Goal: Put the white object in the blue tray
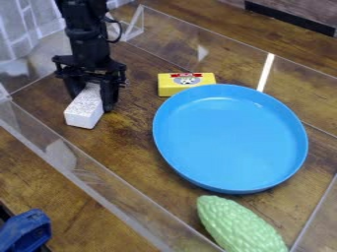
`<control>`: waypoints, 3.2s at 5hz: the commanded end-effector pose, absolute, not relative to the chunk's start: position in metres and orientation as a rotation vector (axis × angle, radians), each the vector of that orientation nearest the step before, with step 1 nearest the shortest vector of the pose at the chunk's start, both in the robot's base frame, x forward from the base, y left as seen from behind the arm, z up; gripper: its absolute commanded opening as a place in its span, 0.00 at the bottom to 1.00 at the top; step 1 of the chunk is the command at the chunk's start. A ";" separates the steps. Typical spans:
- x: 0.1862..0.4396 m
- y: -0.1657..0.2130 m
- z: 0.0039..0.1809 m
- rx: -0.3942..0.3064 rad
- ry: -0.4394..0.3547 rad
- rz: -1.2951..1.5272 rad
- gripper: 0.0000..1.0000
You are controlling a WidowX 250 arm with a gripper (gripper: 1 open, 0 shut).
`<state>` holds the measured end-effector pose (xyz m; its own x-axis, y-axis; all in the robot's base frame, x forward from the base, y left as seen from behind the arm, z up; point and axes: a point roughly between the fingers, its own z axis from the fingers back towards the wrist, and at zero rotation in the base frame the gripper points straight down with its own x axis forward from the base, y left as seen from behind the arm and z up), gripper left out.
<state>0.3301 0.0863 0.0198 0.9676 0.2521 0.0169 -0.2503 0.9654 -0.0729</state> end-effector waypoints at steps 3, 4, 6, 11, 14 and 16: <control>0.333 0.080 0.042 -0.082 -0.036 0.196 0.00; 0.334 0.078 0.049 -0.084 -0.036 0.182 0.00; 0.336 0.075 0.061 -0.086 -0.038 0.151 0.00; 0.346 0.059 0.111 -0.059 -0.076 0.033 0.00; 0.351 0.050 0.113 -0.051 -0.083 -0.022 0.00; 0.355 0.042 0.114 -0.046 -0.088 -0.050 0.00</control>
